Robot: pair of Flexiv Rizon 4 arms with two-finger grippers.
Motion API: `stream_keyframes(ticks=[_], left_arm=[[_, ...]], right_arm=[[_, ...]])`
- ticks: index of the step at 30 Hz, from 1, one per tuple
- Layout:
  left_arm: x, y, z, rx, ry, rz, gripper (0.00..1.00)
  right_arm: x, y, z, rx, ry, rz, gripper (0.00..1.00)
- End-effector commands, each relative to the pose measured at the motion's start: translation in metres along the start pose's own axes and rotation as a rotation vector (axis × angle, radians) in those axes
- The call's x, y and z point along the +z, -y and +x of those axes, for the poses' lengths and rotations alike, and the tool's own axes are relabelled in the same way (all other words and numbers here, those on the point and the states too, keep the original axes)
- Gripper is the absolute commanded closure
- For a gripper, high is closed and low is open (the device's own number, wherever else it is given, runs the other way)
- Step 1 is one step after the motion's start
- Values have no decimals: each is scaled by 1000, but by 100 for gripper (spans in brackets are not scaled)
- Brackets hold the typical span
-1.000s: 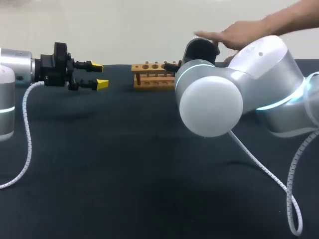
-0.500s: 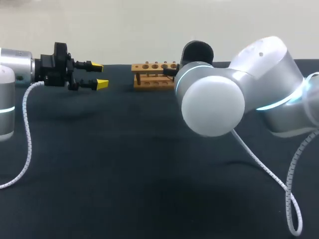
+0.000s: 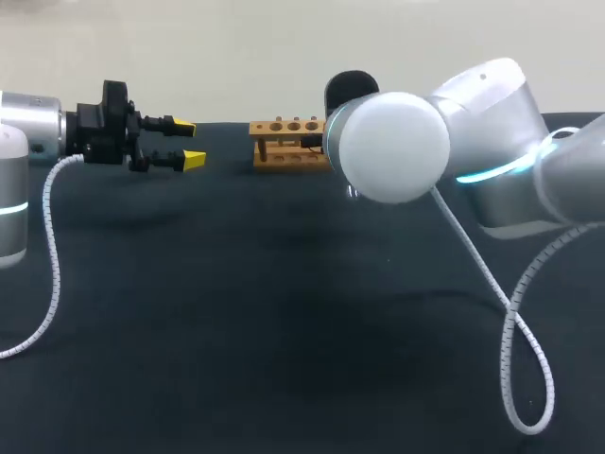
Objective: Grasp the test tube, adjust it, and insert it.
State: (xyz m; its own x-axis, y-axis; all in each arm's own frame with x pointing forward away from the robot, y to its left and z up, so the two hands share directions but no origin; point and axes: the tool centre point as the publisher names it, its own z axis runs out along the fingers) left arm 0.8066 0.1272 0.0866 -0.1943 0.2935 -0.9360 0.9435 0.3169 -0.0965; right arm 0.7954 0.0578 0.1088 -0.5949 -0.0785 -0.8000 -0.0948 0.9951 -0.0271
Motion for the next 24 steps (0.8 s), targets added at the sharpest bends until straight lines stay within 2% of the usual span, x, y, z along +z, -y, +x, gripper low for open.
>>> stream_keyframes(ticks=[1, 18, 24], left_arm=[[0, 0, 1, 3, 4, 0, 0], [0, 0, 1, 3, 4, 0, 0], [0, 0, 1, 3, 4, 0, 0]], right_arm=[[17, -2, 0, -12, -23, -5, 100], [52, 7, 14, 0, -120, -16, 100], [58, 6, 13, 10, -133, -19, 100]])
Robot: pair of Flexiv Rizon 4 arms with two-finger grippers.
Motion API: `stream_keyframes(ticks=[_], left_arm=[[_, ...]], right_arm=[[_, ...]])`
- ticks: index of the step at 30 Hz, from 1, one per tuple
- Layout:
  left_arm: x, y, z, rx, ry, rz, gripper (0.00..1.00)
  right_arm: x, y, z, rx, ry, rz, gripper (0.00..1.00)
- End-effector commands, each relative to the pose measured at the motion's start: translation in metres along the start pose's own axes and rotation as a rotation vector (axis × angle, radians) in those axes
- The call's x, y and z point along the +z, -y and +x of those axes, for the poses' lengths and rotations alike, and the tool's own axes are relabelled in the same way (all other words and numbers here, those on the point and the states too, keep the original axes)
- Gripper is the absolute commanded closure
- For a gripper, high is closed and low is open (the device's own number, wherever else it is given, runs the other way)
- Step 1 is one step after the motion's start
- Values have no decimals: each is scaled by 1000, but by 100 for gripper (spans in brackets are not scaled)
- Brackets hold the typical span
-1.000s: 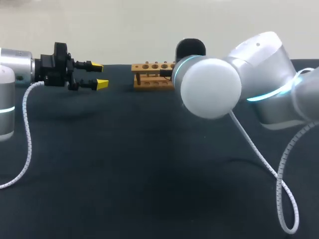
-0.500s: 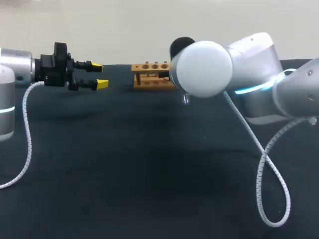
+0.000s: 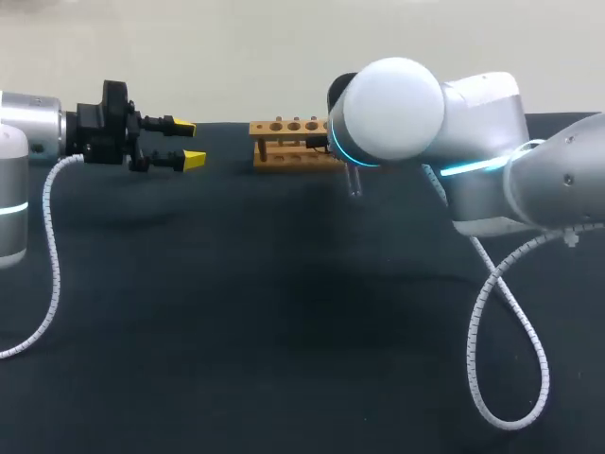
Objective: Grasp the test tube, adjust it, and insert it.
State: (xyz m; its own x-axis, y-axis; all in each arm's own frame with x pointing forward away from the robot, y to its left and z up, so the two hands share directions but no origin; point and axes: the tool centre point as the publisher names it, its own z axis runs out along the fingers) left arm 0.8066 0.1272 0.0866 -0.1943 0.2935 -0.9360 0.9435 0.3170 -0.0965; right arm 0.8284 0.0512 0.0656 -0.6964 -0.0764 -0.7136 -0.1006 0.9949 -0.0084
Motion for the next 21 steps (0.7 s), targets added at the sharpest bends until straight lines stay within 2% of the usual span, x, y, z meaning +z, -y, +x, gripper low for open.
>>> stream_keyframes(ticks=[1, 21], left_arm=[[0, 0, 1, 3, 4, 0, 0], [0, 0, 1, 3, 4, 0, 0]], right_arm=[[6, -3, -4, 0, -1, -4, 100], [12, -11, 3, 12, -43, -28, 100]])
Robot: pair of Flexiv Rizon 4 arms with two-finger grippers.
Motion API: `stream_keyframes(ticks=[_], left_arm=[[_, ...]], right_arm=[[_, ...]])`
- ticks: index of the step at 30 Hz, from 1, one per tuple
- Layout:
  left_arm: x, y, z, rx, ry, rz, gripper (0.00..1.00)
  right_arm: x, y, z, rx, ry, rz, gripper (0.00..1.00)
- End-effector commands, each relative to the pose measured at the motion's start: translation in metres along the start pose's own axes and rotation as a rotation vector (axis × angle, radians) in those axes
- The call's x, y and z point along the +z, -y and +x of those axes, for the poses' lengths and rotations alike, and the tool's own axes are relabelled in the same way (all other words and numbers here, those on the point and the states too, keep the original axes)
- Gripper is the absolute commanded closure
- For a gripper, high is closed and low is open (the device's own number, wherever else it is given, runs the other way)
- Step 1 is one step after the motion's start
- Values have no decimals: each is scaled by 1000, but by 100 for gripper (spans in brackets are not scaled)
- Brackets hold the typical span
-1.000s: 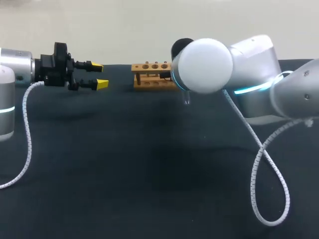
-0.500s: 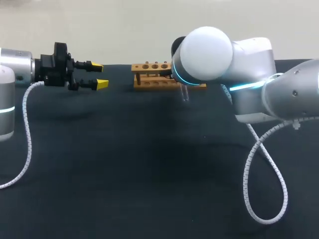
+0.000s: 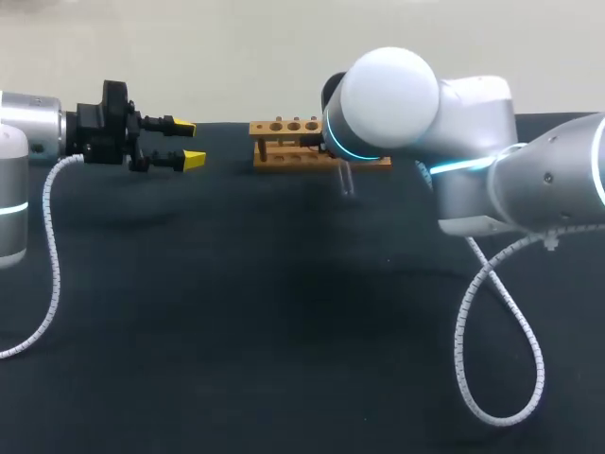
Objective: Grasp the test tube, adjust it, and insert it.
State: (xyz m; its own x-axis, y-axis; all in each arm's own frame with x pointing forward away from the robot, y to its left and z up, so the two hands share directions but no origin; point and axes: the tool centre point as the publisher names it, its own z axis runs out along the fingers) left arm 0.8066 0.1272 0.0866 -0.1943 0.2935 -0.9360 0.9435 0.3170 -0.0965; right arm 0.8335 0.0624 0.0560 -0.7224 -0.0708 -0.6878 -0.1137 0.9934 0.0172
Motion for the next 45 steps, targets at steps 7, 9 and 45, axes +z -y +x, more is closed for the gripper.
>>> stream_keyframes(ticks=[7, 9, 45], left_arm=[[0, 0, 1, 3, 4, 0, 0], [0, 0, 1, 3, 4, 0, 0], [0, 0, 1, 3, 4, 0, 0]], right_arm=[[4, -1, 6, 21, -43, -5, 100], [5, -2, 8, 25, -52, -7, 100], [4, 1, 26, 133, -207, -65, 100]])
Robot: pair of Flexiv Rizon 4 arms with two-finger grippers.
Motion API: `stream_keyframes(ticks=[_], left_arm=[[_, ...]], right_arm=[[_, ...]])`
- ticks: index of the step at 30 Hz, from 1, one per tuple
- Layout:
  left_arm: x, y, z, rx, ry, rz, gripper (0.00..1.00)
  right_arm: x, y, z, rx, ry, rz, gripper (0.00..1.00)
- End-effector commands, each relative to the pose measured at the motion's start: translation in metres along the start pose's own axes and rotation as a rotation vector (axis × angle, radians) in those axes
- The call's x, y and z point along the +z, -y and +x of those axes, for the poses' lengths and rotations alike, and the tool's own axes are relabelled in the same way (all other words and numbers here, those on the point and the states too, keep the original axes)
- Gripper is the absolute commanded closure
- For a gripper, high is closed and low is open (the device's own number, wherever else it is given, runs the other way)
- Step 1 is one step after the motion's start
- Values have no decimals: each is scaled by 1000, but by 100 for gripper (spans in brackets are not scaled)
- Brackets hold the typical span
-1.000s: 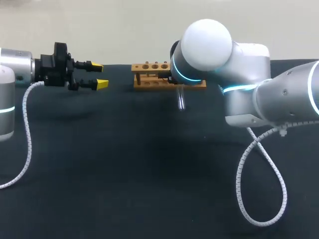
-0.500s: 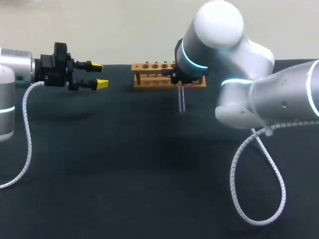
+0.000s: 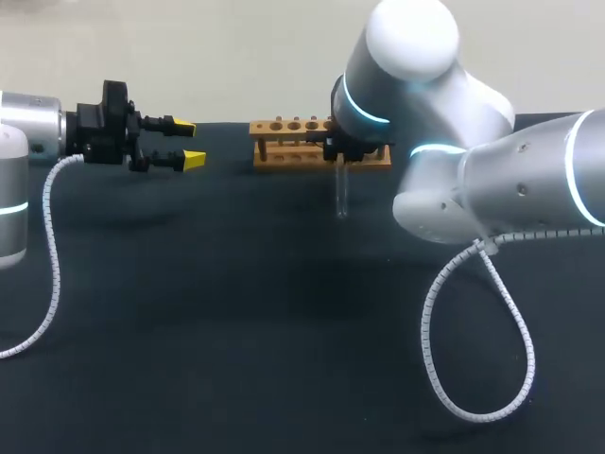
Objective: Grasp the test tube, adjust it, and insert it.
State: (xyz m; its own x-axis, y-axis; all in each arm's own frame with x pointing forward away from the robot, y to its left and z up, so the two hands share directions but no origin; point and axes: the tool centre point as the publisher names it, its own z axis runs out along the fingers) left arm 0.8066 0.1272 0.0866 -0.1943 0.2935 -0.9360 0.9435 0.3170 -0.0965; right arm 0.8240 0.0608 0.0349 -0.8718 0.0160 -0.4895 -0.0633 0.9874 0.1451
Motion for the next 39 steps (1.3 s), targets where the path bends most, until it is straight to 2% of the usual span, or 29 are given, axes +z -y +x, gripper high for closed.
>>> stream_keyframes(ticks=[1, 14, 28, 39], left_arm=[[0, 0, 1, 3, 4, 0, 0], [0, 0, 1, 3, 4, 0, 0], [0, 0, 1, 3, 4, 0, 0], [0, 0, 1, 3, 4, 0, 0]], right_arm=[[-5, 1, 6, 25, 38, 6, 100], [-39, -10, 8, 119, 166, 8, 100], [-77, -25, -19, 139, 494, 30, 100], [-96, -30, -44, 129, 699, 21, 100]])
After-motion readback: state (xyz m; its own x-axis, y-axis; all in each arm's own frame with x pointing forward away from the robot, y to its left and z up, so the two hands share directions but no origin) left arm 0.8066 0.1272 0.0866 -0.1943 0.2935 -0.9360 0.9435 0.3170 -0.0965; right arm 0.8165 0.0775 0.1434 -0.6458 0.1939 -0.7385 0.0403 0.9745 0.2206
